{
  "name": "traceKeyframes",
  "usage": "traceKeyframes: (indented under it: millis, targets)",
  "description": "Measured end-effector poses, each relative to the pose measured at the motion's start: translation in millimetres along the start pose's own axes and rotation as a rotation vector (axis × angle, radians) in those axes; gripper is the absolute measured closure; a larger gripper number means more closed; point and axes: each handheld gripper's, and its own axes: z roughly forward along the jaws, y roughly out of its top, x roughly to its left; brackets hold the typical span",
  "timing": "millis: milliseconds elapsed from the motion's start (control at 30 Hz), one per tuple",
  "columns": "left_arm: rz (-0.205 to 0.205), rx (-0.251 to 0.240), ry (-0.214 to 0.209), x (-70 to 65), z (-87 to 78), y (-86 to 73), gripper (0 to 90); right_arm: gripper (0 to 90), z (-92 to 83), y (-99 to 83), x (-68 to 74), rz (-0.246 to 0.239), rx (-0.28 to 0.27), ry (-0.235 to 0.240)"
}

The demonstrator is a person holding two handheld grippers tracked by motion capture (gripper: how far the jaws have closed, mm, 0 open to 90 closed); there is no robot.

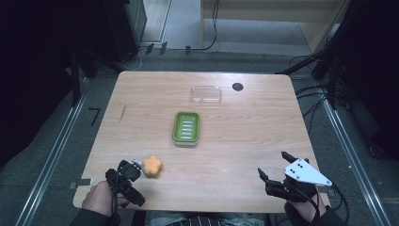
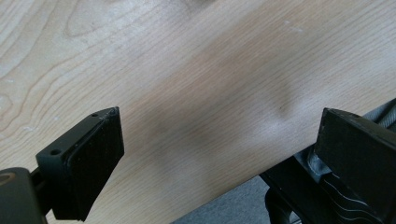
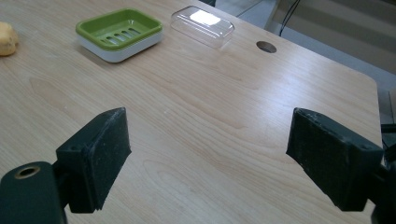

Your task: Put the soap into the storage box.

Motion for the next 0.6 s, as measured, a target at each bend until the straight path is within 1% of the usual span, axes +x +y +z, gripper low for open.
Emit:
traceKeyframes:
  millis: [267,367,433,500,567,600]
  targets:
    - [0.002,-0.018,0.002,0.0,-0.8,-0.7,1.1,13.6,0.5,0.5,0.5,0.003,0.001,-0.001]
    - [0.005,-0.035,0.003,0.2,-2.2,-2.2,0.5,13.6,0.7,1.1,1.5,-0.006,0.001,0.004]
    - [0.004,-0.041,0.002,0.5,-3.3,-2.4,0.2,13.6,0.8,1.1,1.2,-0.003,0.000,0.005]
    - [0.000,-0.058,0.005,-0.1,-3.2,-2.1,0.0,13.6,0.7,0.8,1.2,-0.004,0.001,0.006]
    - [0.007,-0.063,0.013,-0.6,-4.5,-1.1,0.0,13.6,1.0,0.6,0.1,0.004,-0.002,0.007]
    - [0.009,-0.074,0.014,-0.8,-4.8,-0.8,0.0,13.6,1.2,0.5,-0.2,0.004,0.000,0.008]
